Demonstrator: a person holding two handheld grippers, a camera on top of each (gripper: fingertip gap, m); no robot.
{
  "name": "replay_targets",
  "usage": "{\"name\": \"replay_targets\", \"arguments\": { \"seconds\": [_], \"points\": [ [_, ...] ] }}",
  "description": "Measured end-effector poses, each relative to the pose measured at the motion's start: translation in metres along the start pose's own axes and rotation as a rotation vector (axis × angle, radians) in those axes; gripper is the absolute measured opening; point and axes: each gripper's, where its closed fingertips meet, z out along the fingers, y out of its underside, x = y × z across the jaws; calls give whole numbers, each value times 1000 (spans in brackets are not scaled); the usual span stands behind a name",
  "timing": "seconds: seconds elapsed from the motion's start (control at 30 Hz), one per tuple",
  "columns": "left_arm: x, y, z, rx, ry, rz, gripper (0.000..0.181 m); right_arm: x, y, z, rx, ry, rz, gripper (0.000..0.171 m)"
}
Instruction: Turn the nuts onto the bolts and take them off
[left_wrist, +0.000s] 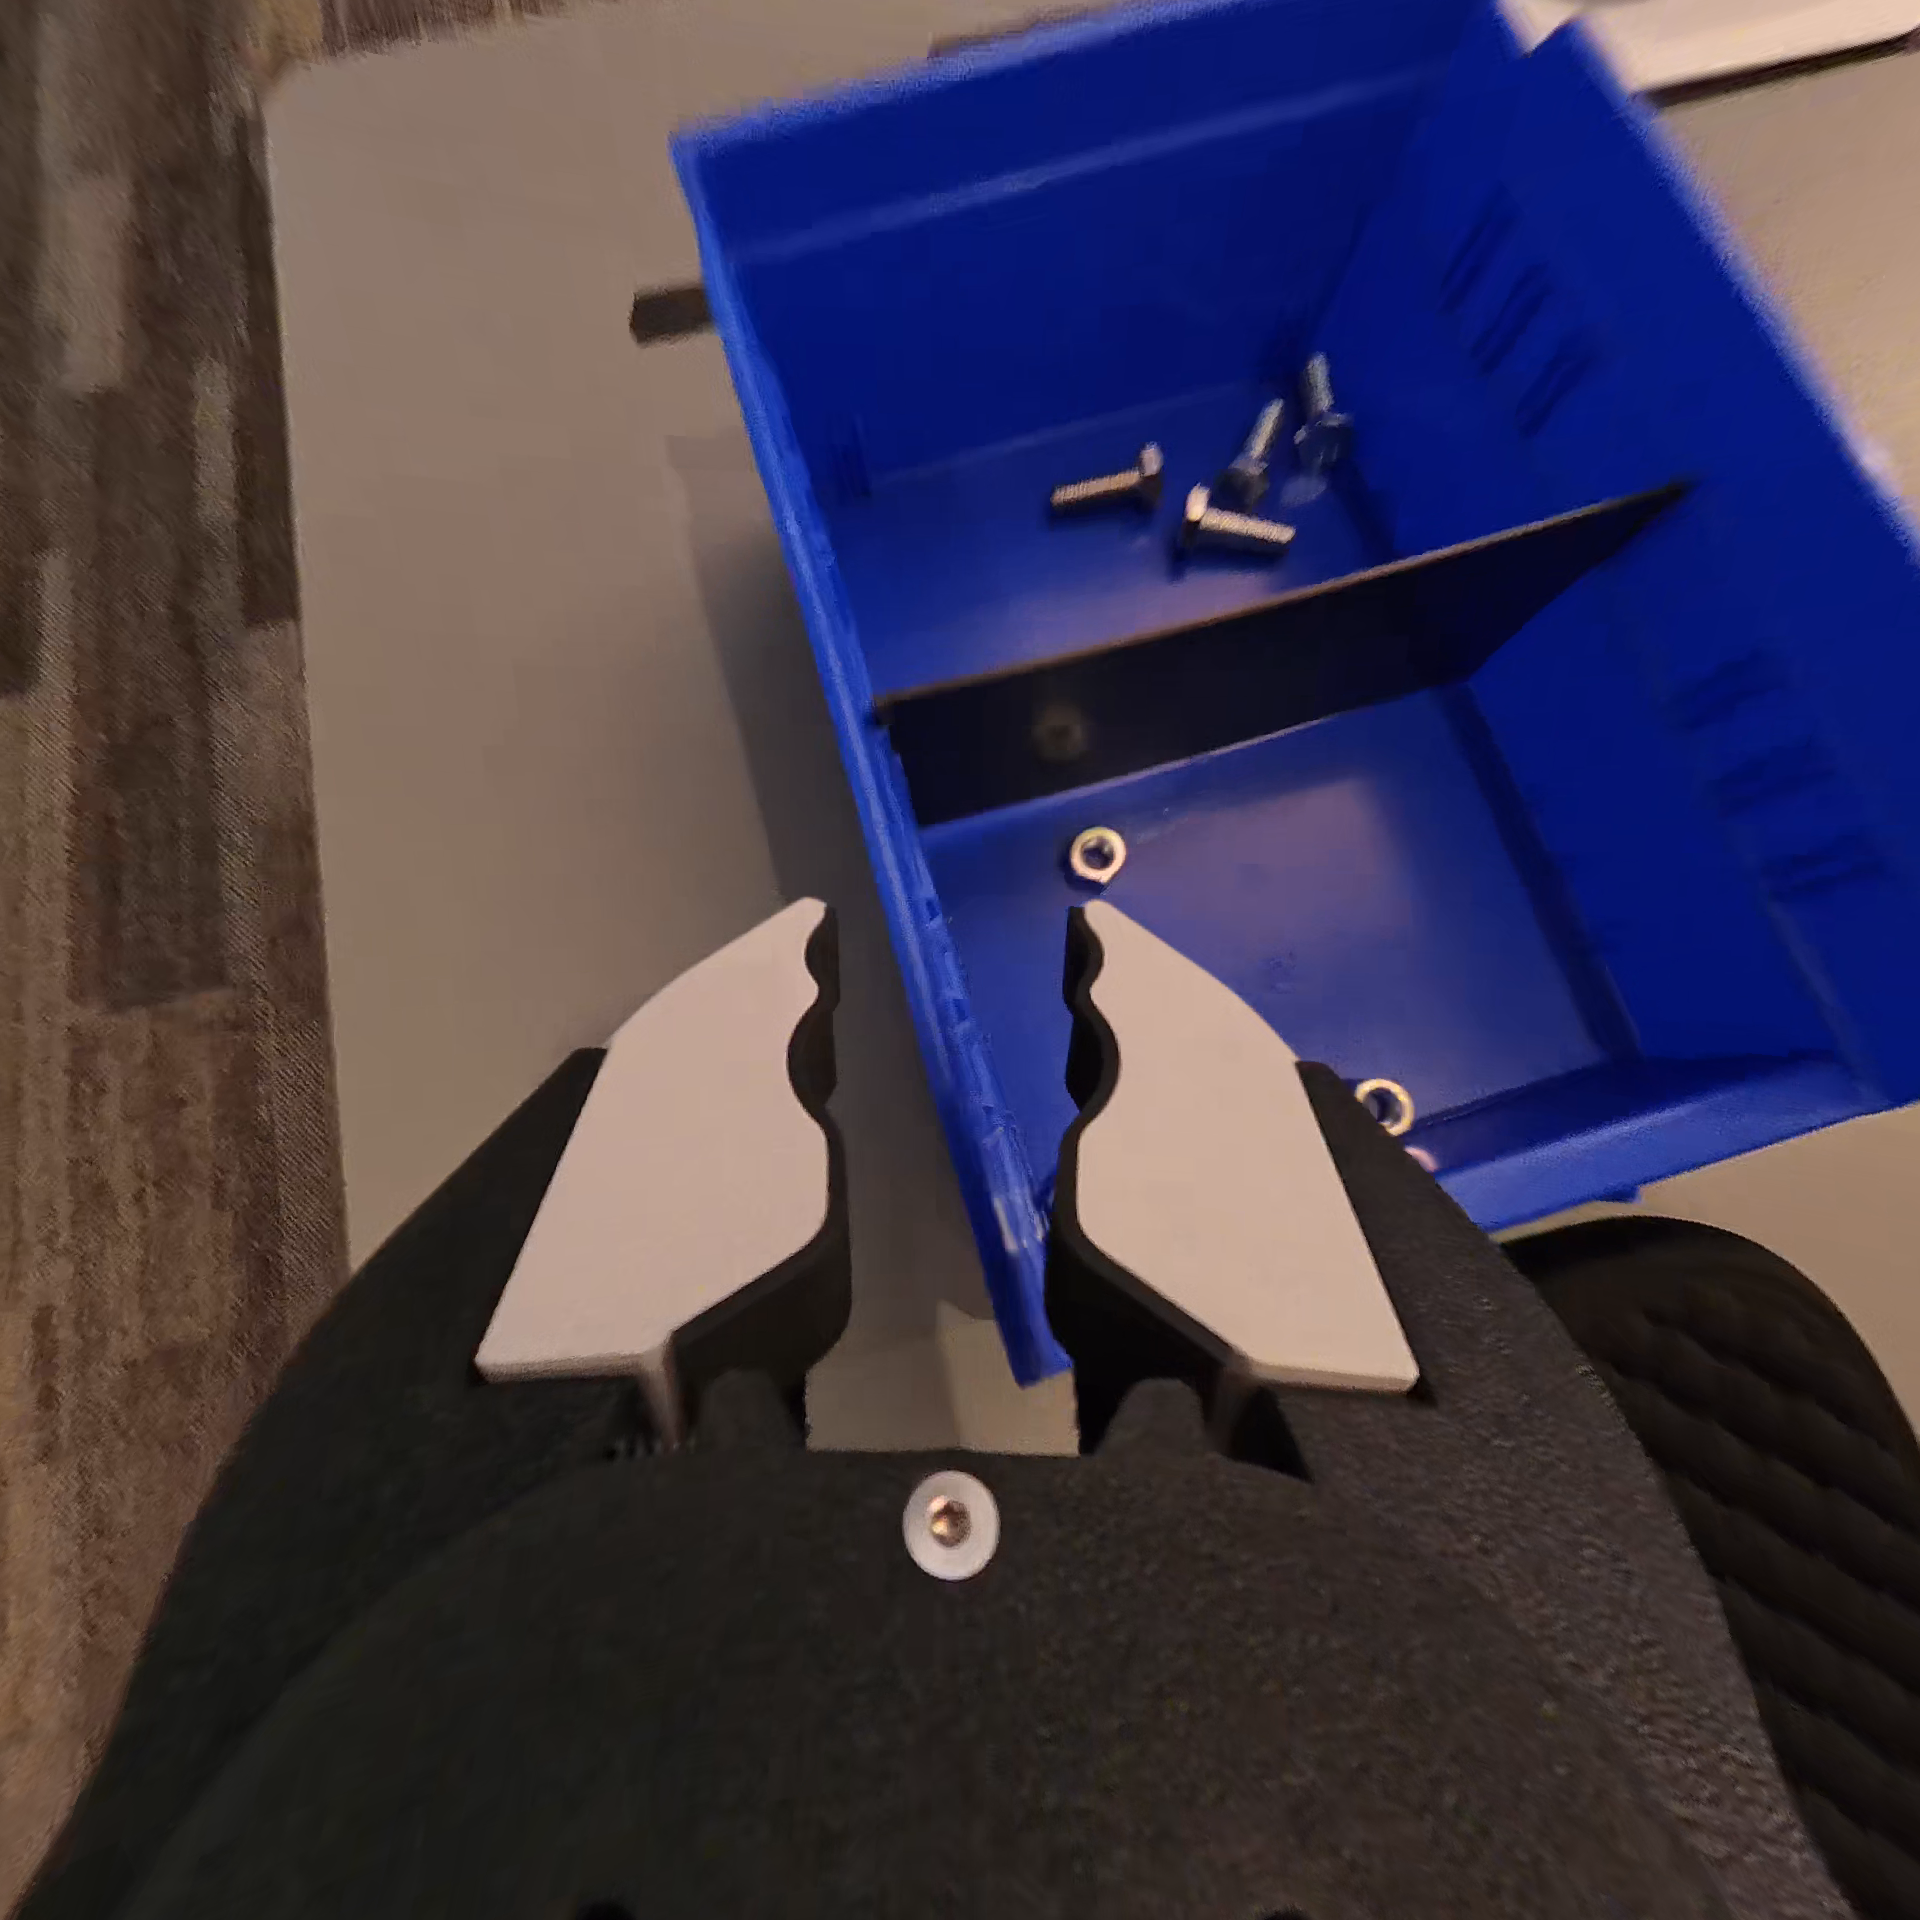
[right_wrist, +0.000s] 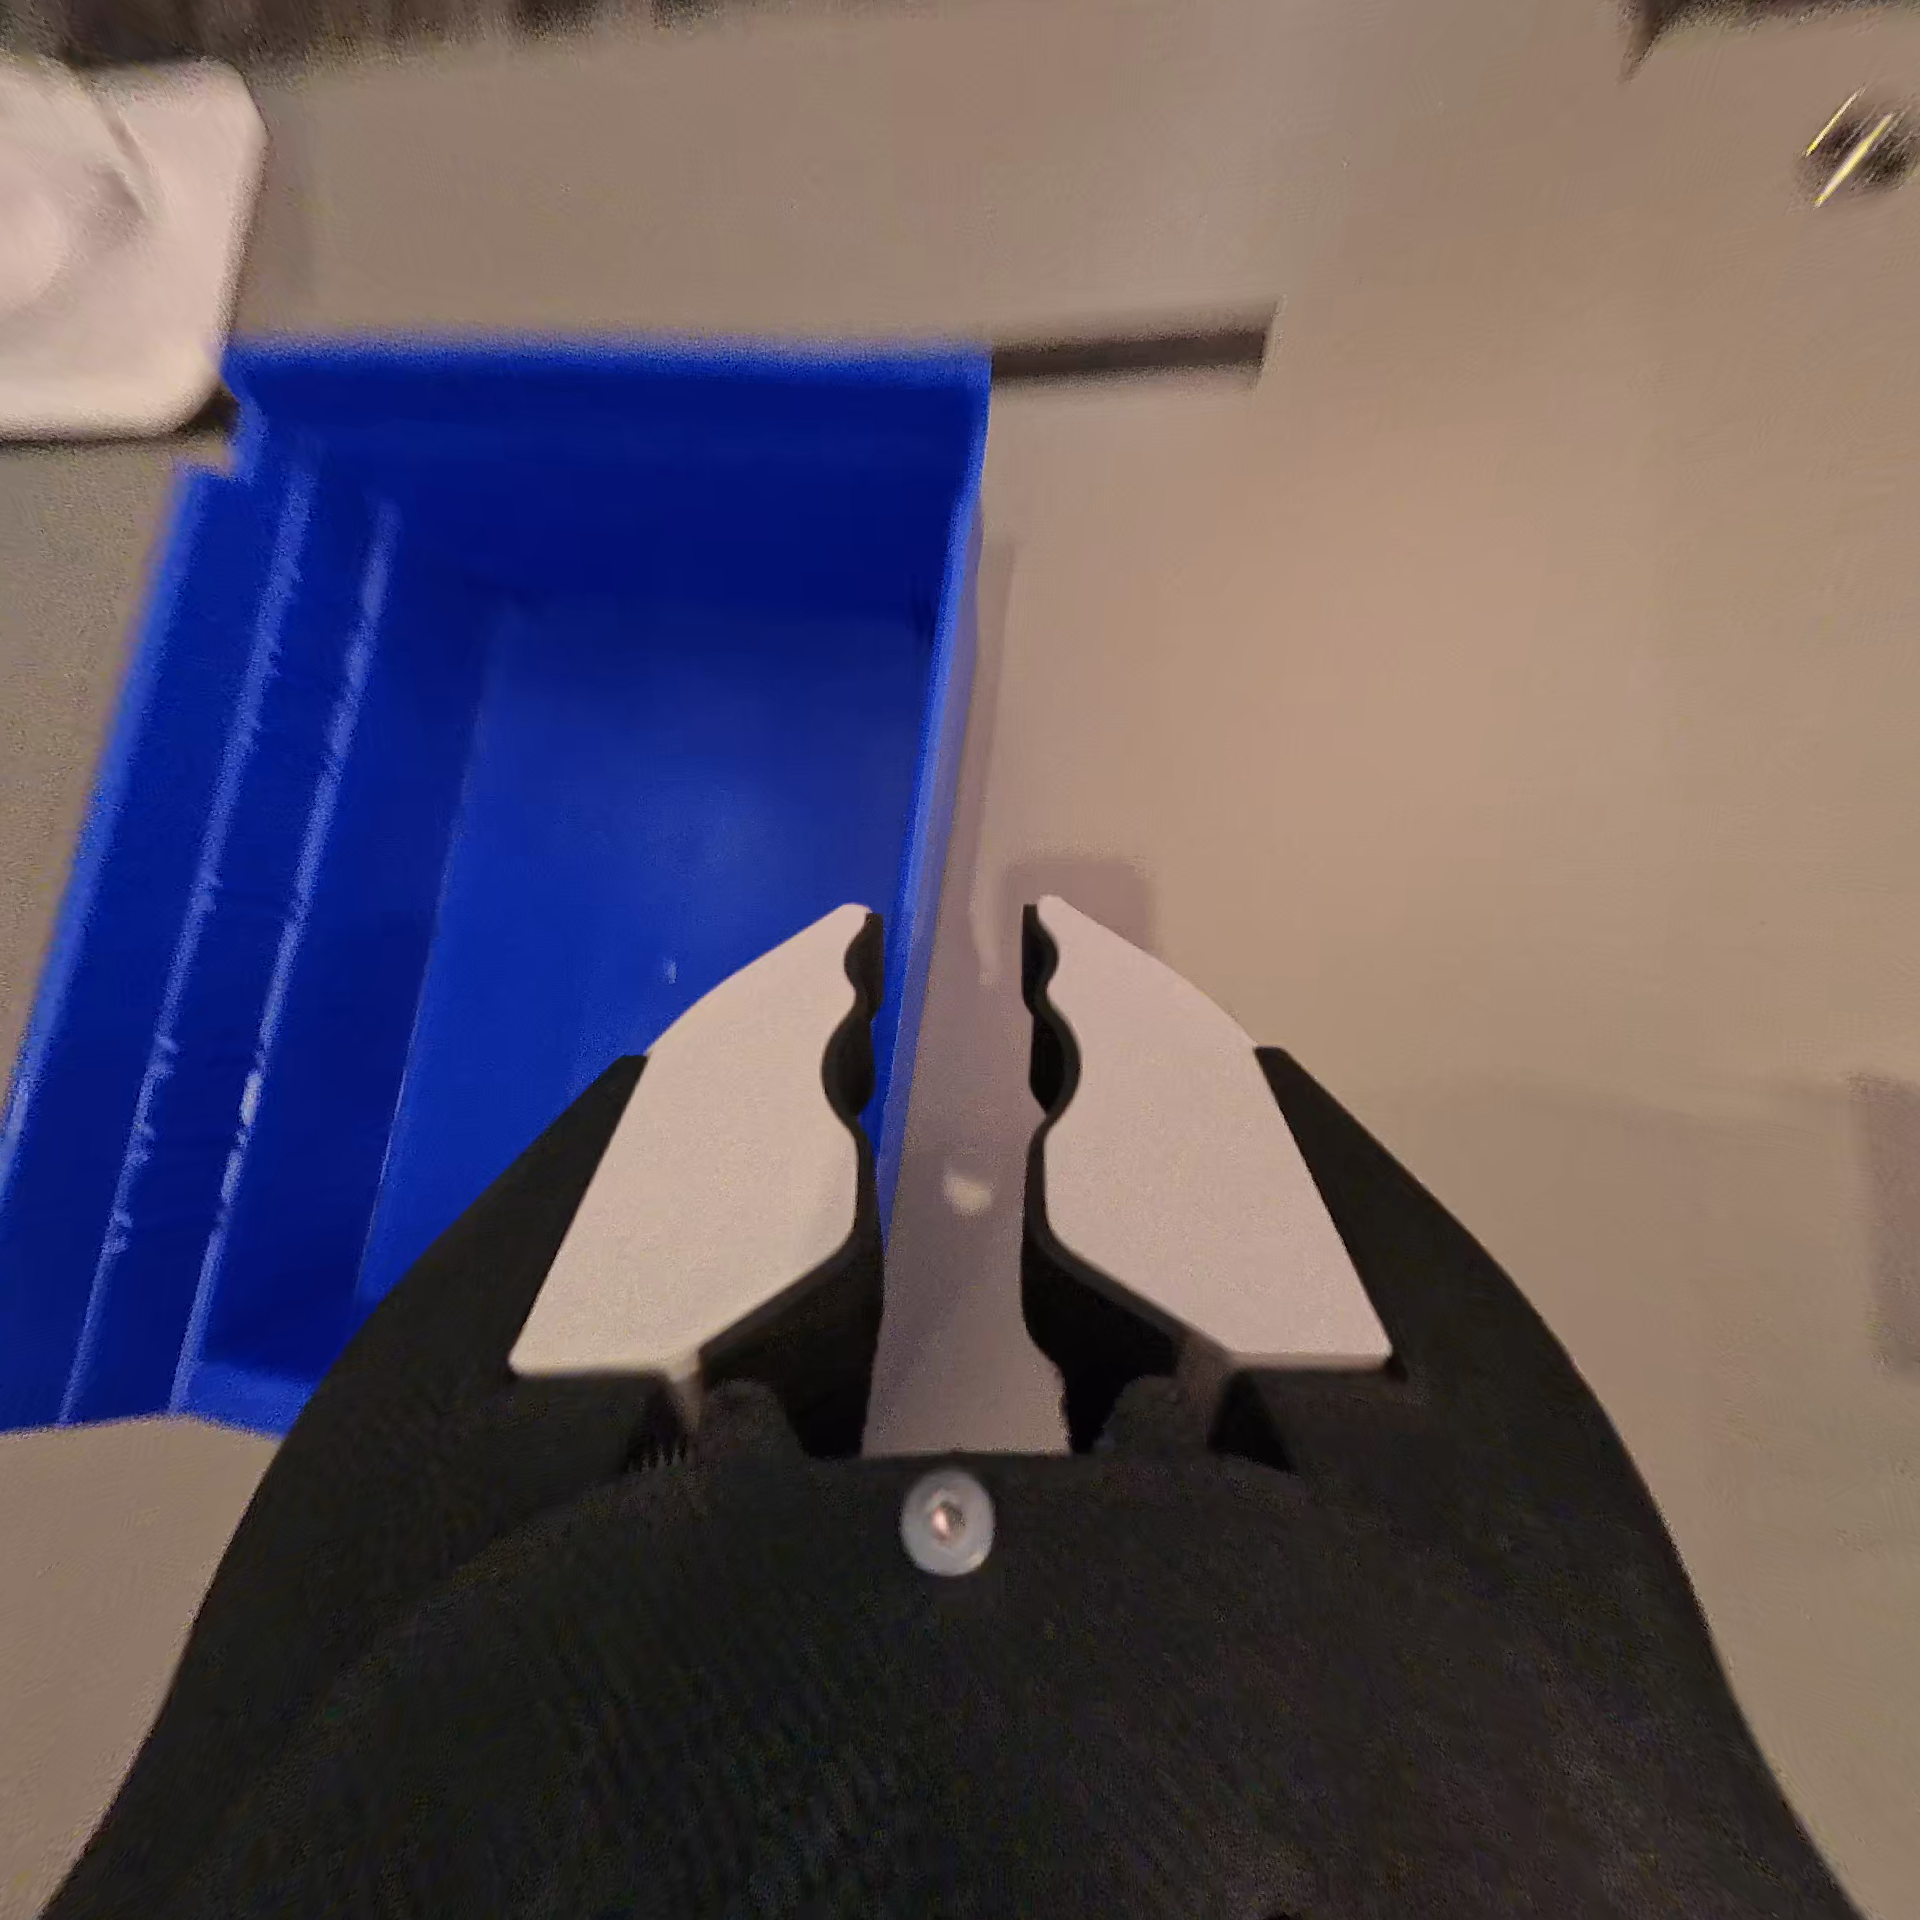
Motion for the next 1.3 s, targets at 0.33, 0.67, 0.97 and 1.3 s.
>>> {"name": "replay_targets", "arguments": {
  "seconds": [0.33, 0.67, 0.97, 1.3],
  "points": [
    [68, -2, 21, -254, 93, 444, 31, -74, -83, -83, 631, -319, -122, 31],
    [51, 36, 80, -591, 160, 654, 25, -90, -78, -61, 547, -314, -212, 37],
    [42, 43, 93, -705, 95, 800, 8, -82, -76, -60, 537, -311, -200, 37],
    [48, 49, 91, -734, 126, 783, 21, -82, -73, -59, 516, -316, -206, 39]
  ]
}}
